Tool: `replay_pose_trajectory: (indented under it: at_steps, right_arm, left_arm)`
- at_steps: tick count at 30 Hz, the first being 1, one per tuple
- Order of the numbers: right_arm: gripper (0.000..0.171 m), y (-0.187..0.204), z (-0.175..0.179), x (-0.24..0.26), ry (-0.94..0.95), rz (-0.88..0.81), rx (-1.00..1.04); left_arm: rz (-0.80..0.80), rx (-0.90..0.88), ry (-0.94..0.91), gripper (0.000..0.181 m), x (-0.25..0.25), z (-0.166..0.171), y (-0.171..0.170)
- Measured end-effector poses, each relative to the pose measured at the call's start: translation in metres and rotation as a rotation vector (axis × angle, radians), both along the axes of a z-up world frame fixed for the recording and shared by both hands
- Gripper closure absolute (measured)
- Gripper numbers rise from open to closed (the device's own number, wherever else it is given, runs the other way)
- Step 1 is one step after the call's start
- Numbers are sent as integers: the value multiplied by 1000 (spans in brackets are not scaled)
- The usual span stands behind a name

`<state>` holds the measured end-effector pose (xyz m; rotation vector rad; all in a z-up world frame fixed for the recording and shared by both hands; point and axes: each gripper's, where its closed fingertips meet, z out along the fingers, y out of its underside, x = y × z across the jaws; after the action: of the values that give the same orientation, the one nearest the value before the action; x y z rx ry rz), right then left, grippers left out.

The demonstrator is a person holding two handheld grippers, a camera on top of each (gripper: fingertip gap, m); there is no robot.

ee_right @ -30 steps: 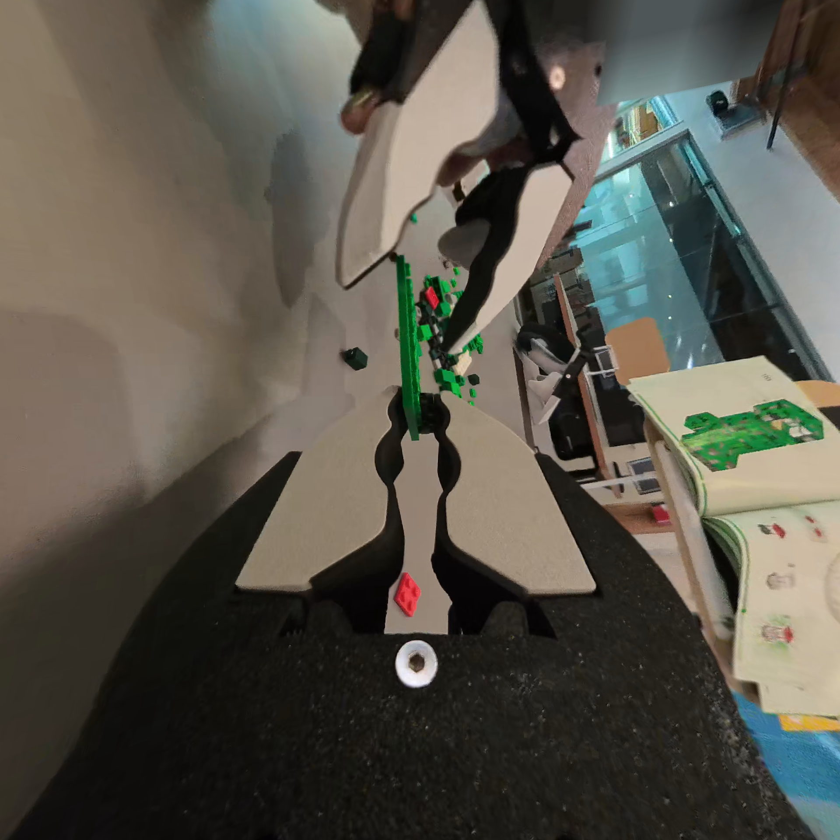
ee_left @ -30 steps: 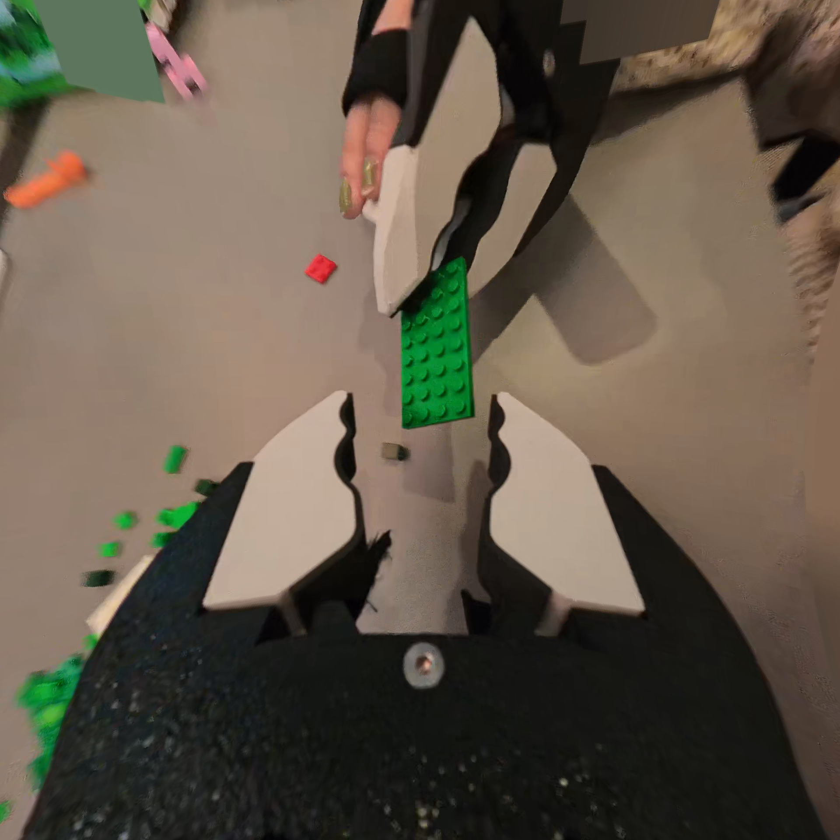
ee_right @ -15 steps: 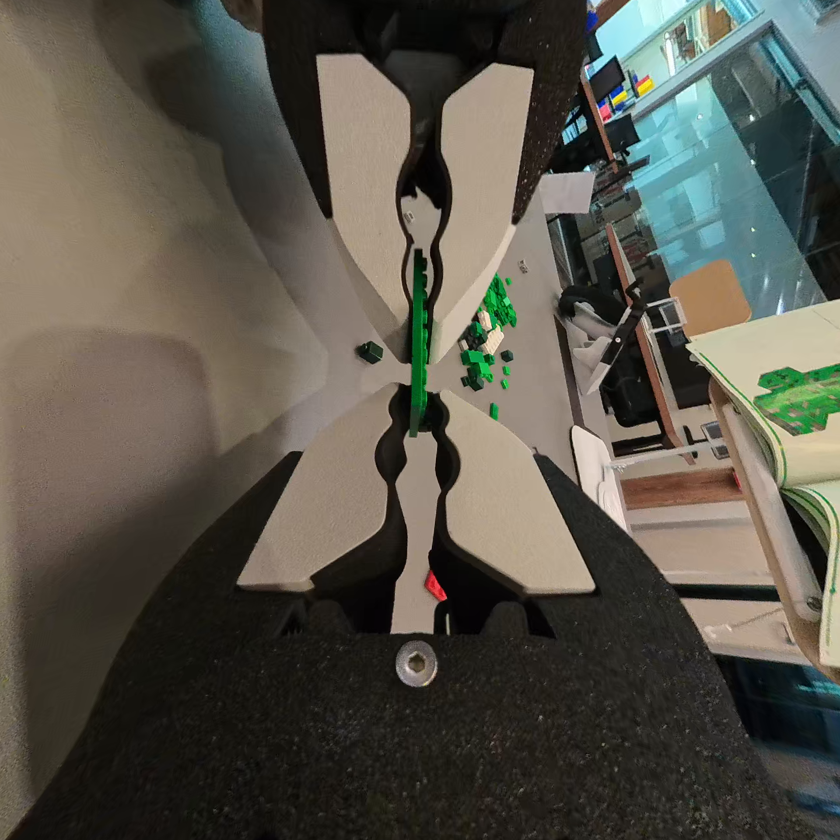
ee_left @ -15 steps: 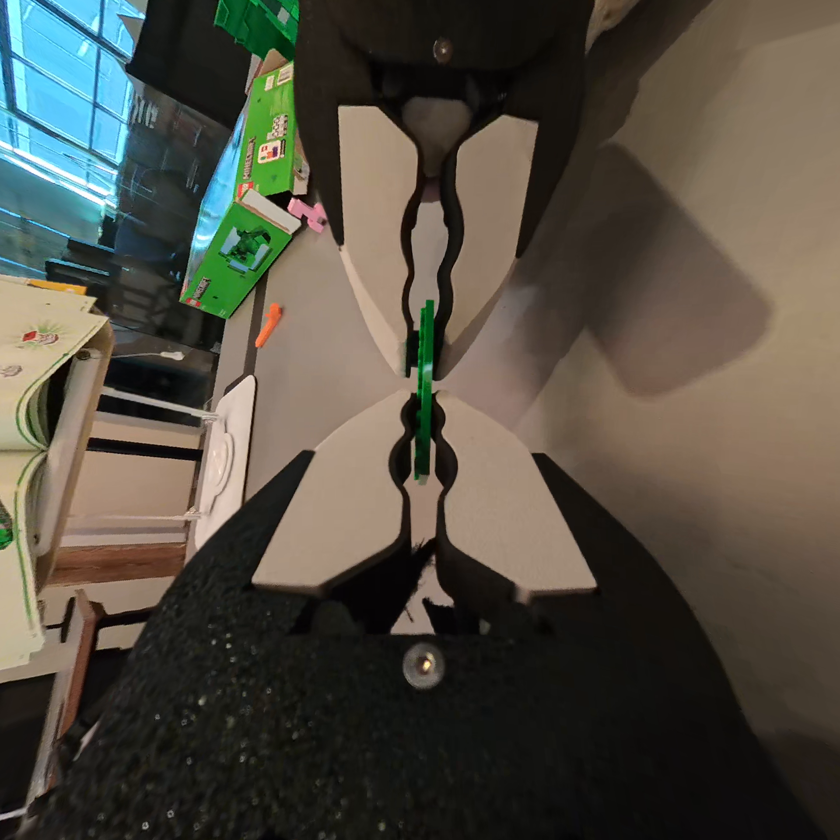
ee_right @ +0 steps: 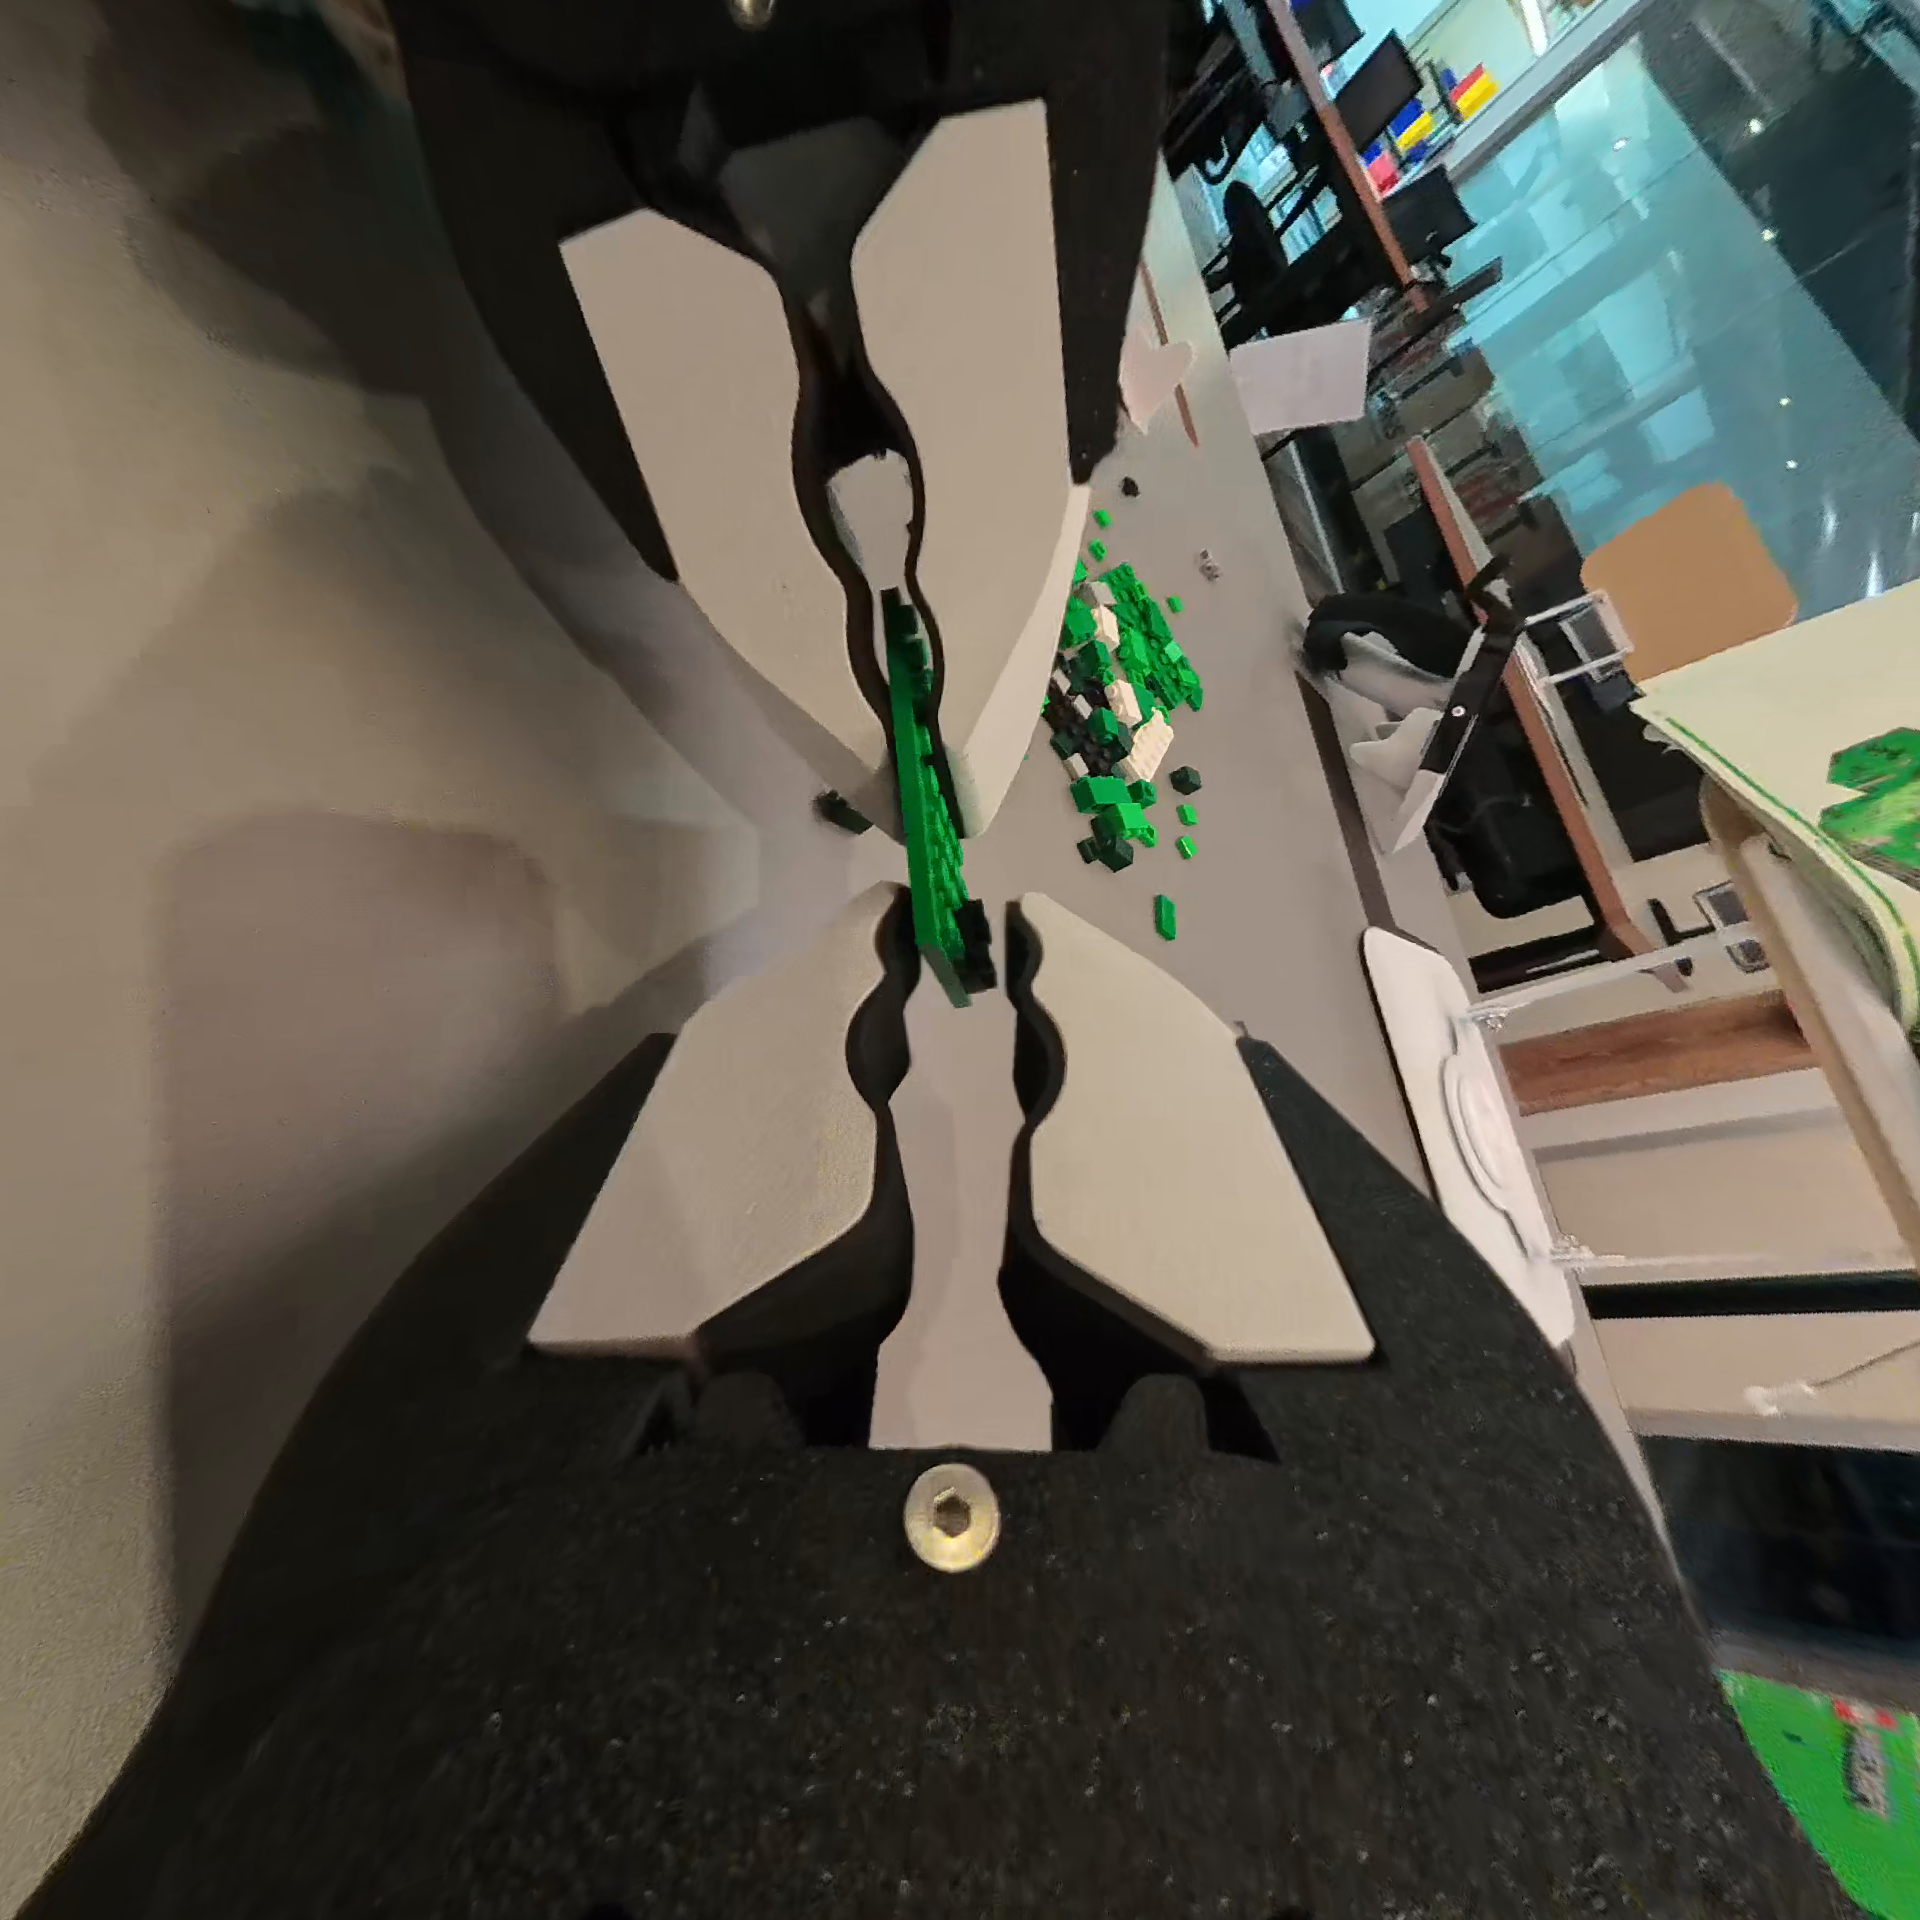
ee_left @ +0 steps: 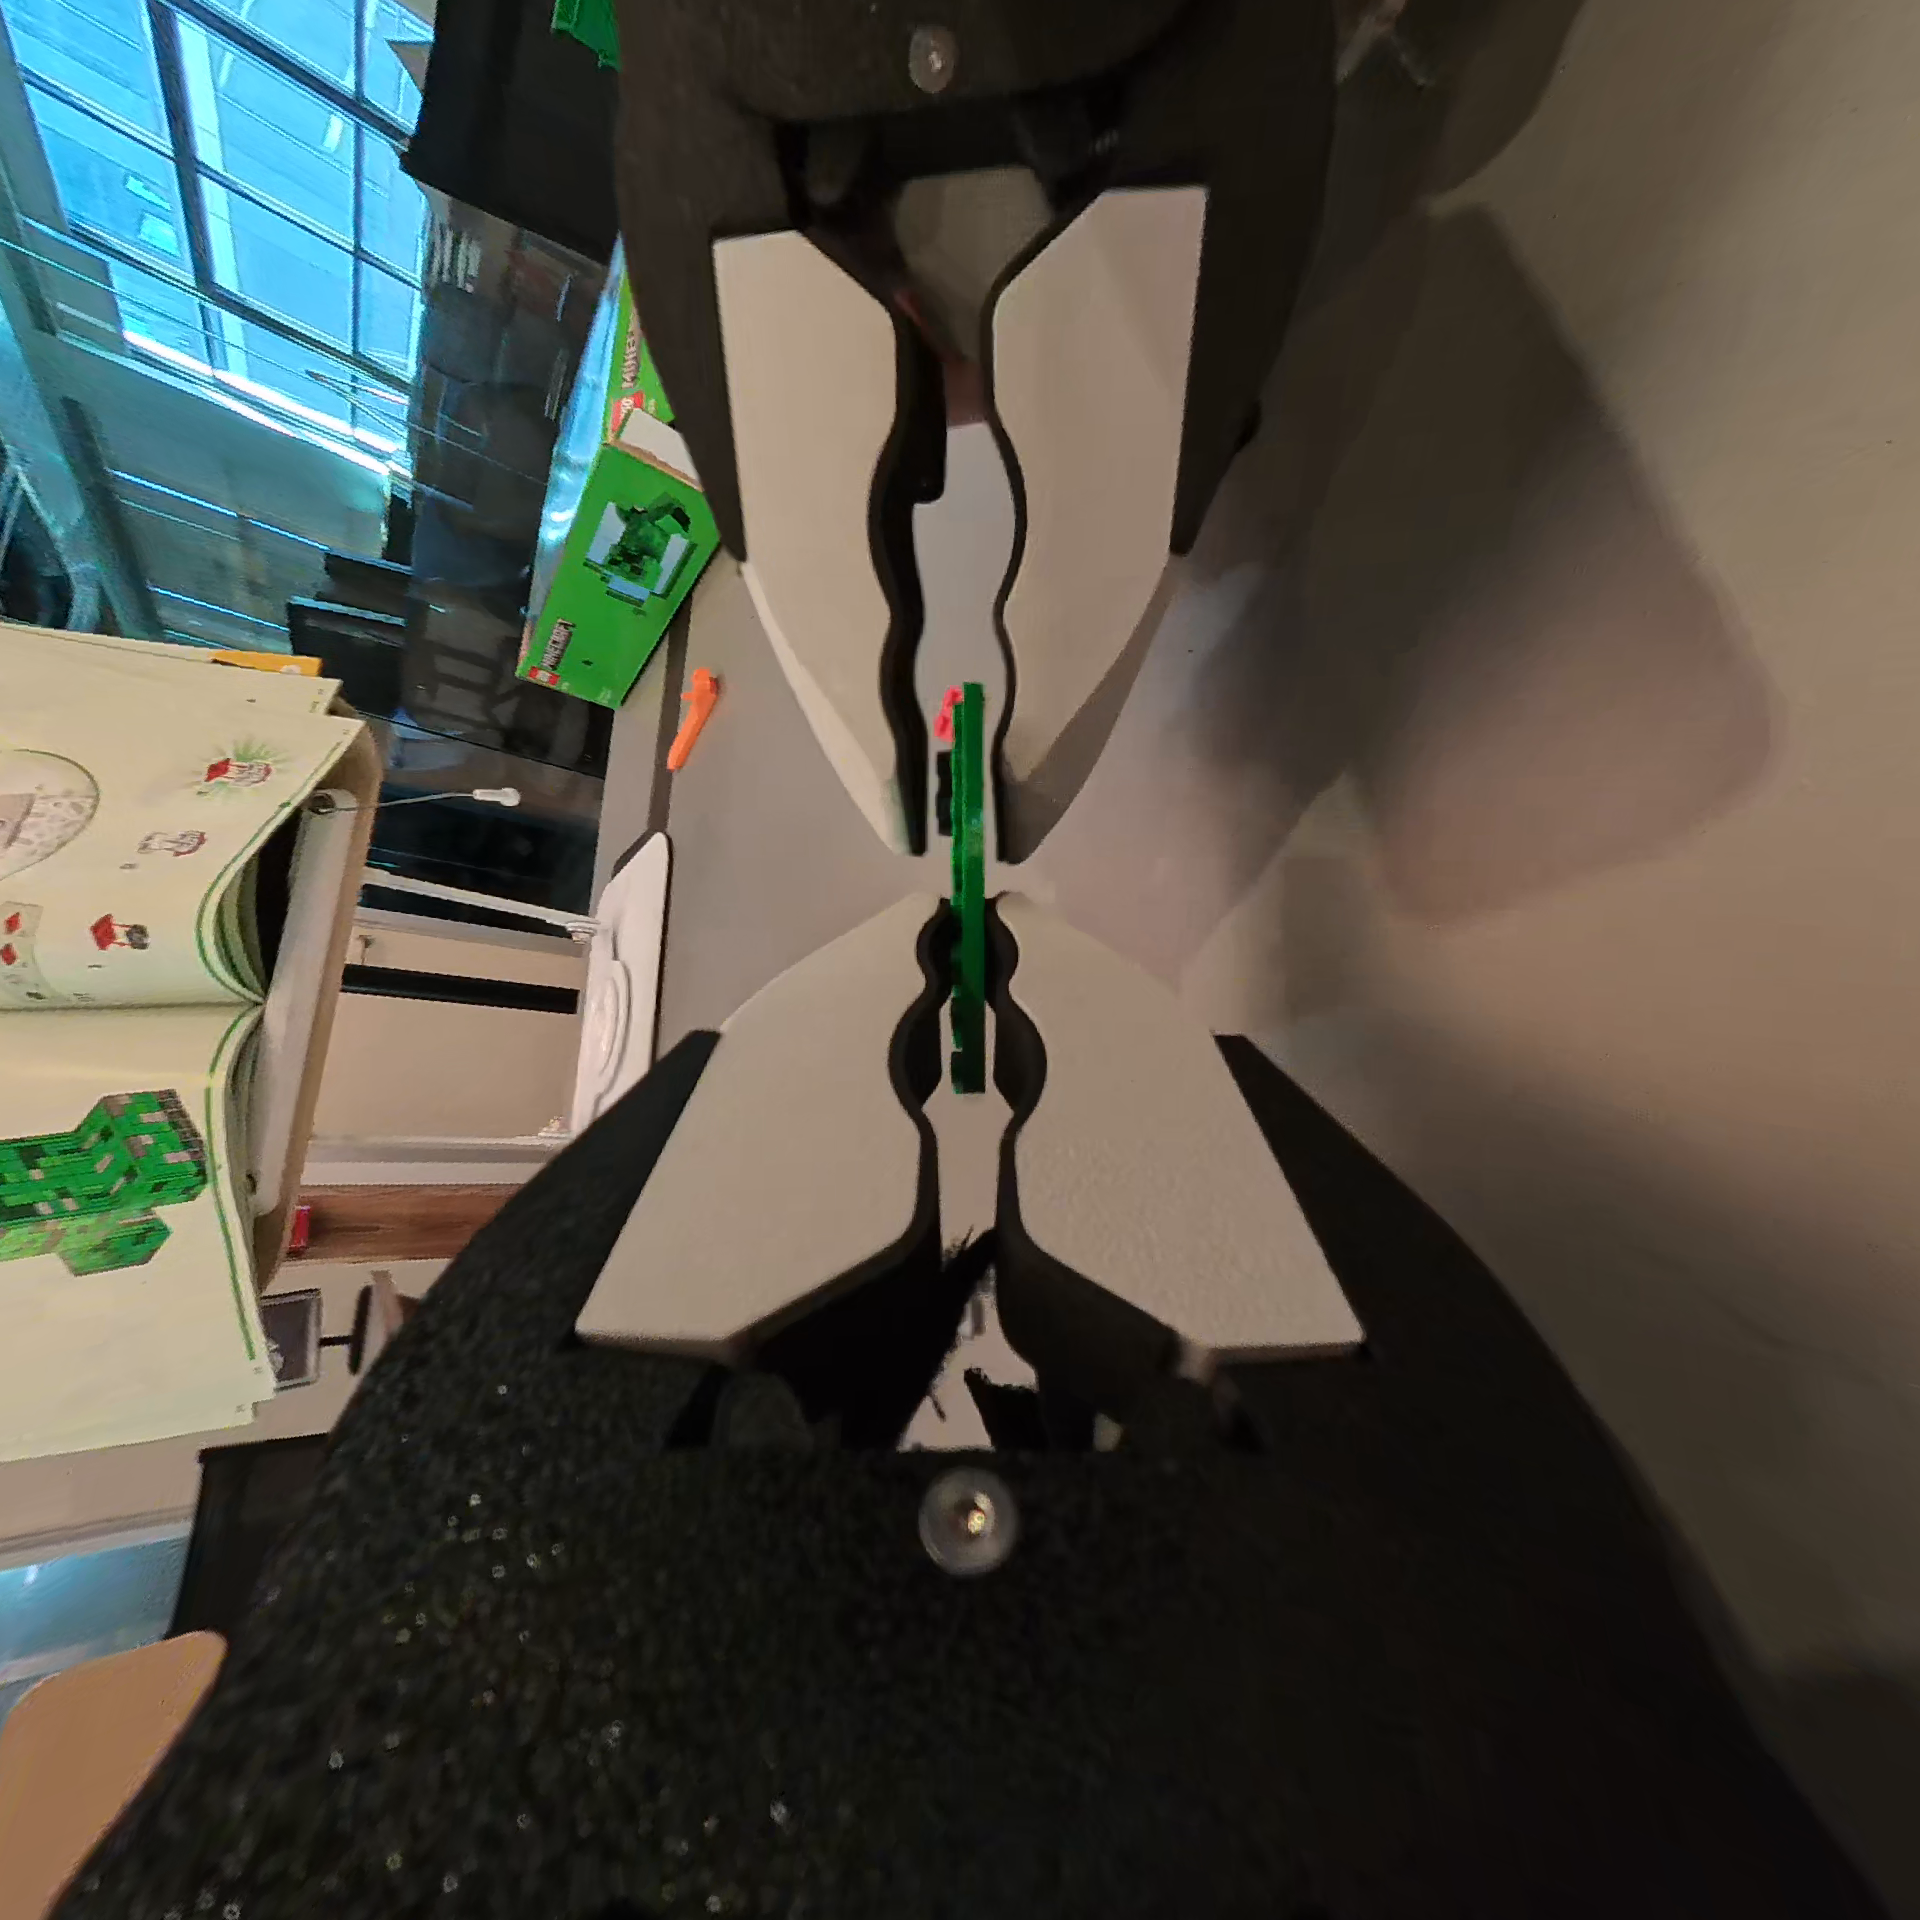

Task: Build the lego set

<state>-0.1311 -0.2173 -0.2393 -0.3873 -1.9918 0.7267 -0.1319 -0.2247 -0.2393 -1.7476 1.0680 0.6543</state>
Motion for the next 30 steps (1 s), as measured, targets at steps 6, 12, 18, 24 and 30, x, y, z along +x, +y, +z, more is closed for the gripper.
replay_pose_trajectory:
  at_steps: [6,12,18,24,30]
  right_arm:
    - [146,3,2,0,29,-12,23]
    - [139,27,-2,9,-20,14,87]
    - [139,101,-24,5,-407,-272,-410]
    - [148,100,-42,1,-553,-346,-463]
    - [156,97,-47,-3,-635,-389,-372]
  left_arm:
    - [8,19,20,177,-4,-1,1]
    - [52,106,114,177,-21,3,3]
    - [49,224,366,177,-26,0,11]
    - [24,257,374,177,-23,0,22]
    - [-43,243,439,177,-18,-10,31]
